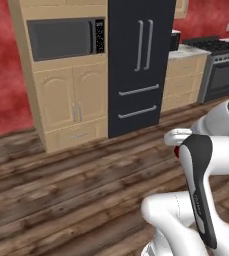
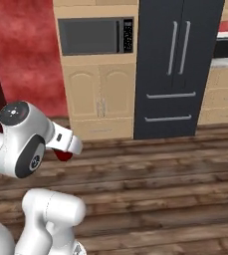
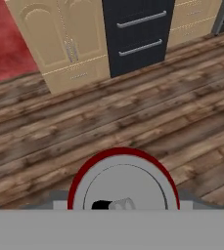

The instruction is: Four empty soda cans are scattered around the kitchen. Gather all the cans and cluster them next to the stove for recycling.

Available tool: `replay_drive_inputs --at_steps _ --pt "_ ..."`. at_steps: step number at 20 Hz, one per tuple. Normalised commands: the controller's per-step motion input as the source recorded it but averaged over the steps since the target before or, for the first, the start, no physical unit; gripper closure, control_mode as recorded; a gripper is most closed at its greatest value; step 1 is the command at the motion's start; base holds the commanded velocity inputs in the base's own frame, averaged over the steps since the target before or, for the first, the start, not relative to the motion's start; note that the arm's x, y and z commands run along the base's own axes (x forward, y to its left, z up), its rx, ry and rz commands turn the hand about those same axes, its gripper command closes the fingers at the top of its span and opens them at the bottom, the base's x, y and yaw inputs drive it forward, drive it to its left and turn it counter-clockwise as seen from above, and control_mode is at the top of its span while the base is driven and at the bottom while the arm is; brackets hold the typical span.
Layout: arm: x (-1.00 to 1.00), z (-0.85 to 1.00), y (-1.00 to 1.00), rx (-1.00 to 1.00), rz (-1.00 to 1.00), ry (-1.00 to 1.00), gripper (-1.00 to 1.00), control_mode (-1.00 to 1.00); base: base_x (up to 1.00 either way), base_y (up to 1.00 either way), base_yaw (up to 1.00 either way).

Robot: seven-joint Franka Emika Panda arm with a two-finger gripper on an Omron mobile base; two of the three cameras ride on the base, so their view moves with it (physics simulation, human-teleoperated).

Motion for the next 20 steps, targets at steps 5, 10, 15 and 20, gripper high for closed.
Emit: replay_drive_inputs --at_steps 5,10,15,20 --pt "0.0 0.0 0.0 0.0 0.0 0.0 1.0 1.0 0.81 -0.26 -0.12" --pt "0.0 0.0 0.0 0.0 0.0 0.0 1.0 1.0 0.67 -0.51 -0.07" --pt "0.0 0.0 0.0 0.0 0.0 0.0 1.0 1.0 0.66 -0.52 -0.1" --pt "0.0 0.0 0.0 0.0 0.0 0.0 1.0 1.0 0.73 -0.42 -0.11"
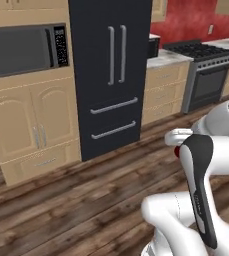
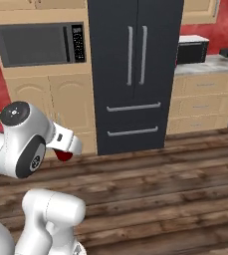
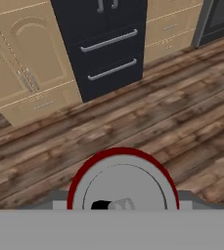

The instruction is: Four empty soda cans are scattered around the kitchen. Gather all the cans and cluster them next to the stove for recycling.

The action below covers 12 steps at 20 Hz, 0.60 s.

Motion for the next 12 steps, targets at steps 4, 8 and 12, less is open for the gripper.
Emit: replay_drive_inputs --at_steps 4,8,12 --pt "0.0 0.0 0.0 0.0 0.0 0.0 1.0 1.0 0.78 -0.36 -0.12" --pt "0.0 0.0 0.0 0.0 0.0 0.0 1.0 1.0 0.79 -0.36 -0.12" --pt "0.0 0.0 0.0 0.0 0.0 0.0 1.0 1.0 0.77 -0.39 -0.11"
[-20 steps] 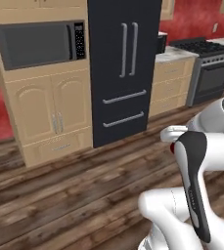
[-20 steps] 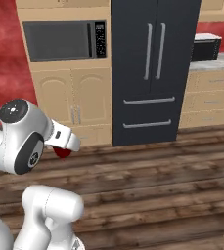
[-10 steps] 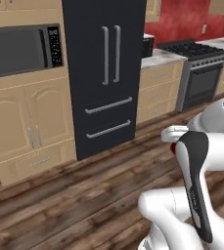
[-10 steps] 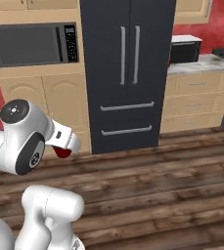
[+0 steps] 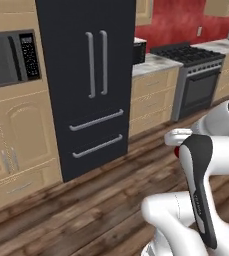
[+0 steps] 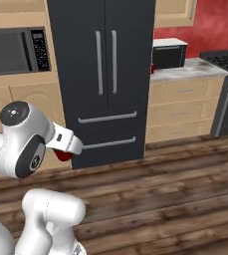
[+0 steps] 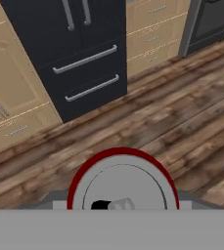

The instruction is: Four empty soda cans are scattered around the kitchen. Gather all the cans and cluster them next to the stove for recycling.

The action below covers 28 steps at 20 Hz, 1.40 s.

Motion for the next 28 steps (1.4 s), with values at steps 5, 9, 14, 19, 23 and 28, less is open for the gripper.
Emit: replay_drive_inputs --at_steps 5,9,14,19,23,28 --pt "0.0 0.0 0.0 0.0 0.0 0.0 1.0 1.0 0.73 -0.41 -0.11" --pt "0.0 0.0 0.0 0.0 0.0 0.0 1.0 1.0 0.69 -0.42 -0.1" --pt "0.0 0.0 0.0 0.0 0.0 0.0 1.0 1.0 0.63 -0.46 -0.1" --pt "0.0 0.0 0.0 0.0 0.0 0.0 1.0 1.0 0.59 -0.48 -0.1" --pt "0.0 0.0 0.0 0.0 0.0 0.0 1.0 1.0 0.63 -0.48 -0.1" --pt "0.0 0.0 0.0 0.0 0.0 0.0 1.0 1.0 0.67 -0.48 -0.09"
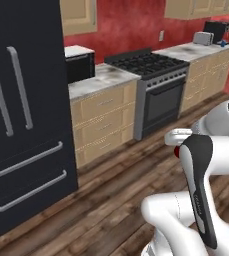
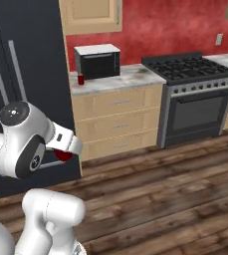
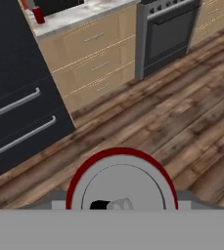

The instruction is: Four empty soda cans are scattered around the kitchen. Gather all the cans and cluster them next to the stove for recycling.

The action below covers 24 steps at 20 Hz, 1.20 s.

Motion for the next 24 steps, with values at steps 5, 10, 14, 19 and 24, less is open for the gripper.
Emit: replay_drive_inputs --at_steps 5,10,14,19,24 --pt "0.0 0.0 0.0 0.0 0.0 0.0 1.0 1.0 0.68 -0.45 -0.09" --pt "0.0 0.0 0.0 0.0 0.0 0.0 1.0 1.0 0.68 -0.43 -0.1" --pt "0.0 0.0 0.0 0.0 0.0 0.0 1.0 1.0 0.71 -0.43 -0.09" --pt "0.0 0.0 0.0 0.0 0.0 0.0 1.0 1.0 0.7 -0.41 -0.09" --pt "0.0 0.0 0.0 0.0 0.0 0.0 1.0 1.0 0.74 -0.38 -0.07"
